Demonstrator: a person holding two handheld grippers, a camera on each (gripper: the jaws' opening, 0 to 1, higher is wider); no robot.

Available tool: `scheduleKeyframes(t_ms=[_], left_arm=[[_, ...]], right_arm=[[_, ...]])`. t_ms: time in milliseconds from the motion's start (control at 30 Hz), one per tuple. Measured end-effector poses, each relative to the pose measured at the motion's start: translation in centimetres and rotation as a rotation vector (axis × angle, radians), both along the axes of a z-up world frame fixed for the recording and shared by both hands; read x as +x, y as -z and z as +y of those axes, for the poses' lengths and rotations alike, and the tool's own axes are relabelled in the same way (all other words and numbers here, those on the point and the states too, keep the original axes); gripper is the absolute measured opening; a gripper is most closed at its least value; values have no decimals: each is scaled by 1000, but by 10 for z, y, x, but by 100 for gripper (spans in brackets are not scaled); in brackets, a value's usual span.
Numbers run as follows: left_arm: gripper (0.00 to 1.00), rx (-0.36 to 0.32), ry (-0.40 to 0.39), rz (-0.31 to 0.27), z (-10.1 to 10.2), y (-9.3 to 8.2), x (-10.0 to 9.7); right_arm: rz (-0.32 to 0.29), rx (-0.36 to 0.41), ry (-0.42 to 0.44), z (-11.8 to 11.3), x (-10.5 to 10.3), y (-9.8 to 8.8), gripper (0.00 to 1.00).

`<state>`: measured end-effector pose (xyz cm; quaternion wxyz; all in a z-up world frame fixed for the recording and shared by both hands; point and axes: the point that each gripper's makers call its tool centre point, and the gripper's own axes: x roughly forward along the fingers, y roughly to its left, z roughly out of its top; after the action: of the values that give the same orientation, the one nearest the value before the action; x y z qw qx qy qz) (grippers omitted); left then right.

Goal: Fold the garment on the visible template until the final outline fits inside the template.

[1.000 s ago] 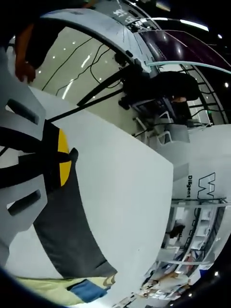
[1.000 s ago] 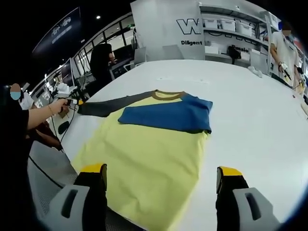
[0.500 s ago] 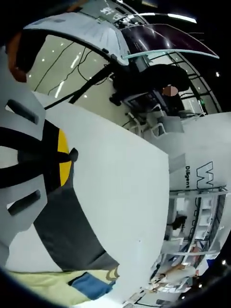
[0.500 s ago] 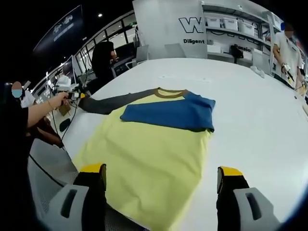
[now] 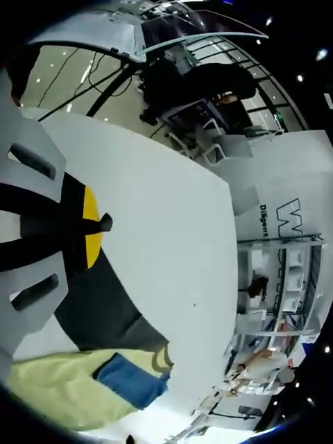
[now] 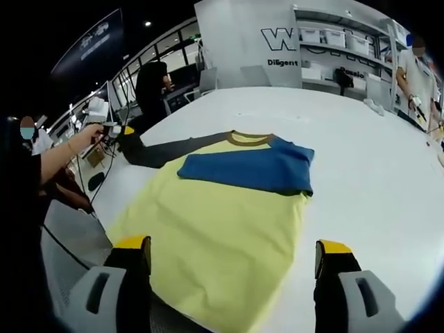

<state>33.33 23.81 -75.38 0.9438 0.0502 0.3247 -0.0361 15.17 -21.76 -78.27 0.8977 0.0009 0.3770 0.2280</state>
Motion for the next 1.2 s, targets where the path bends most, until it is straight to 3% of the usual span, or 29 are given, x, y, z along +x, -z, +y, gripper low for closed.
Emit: scheduleKeyframes(t_ms=[333,867,1000,1200], left_arm=[[3,-47,132,-28,-56,-24,19],[3,-147,275,-28,-138,-32,25],[3,-150,297,-35,-150,-32,27],[3,-167,368,-33,-187,-34,24]], right_arm=[[5,-7,-2,0,-3,2,97],[10,-5,-6,2,-5,3,98],[6,-7,-14,2,-5,3,97],[12,-17,-24,2,-8,5,97]])
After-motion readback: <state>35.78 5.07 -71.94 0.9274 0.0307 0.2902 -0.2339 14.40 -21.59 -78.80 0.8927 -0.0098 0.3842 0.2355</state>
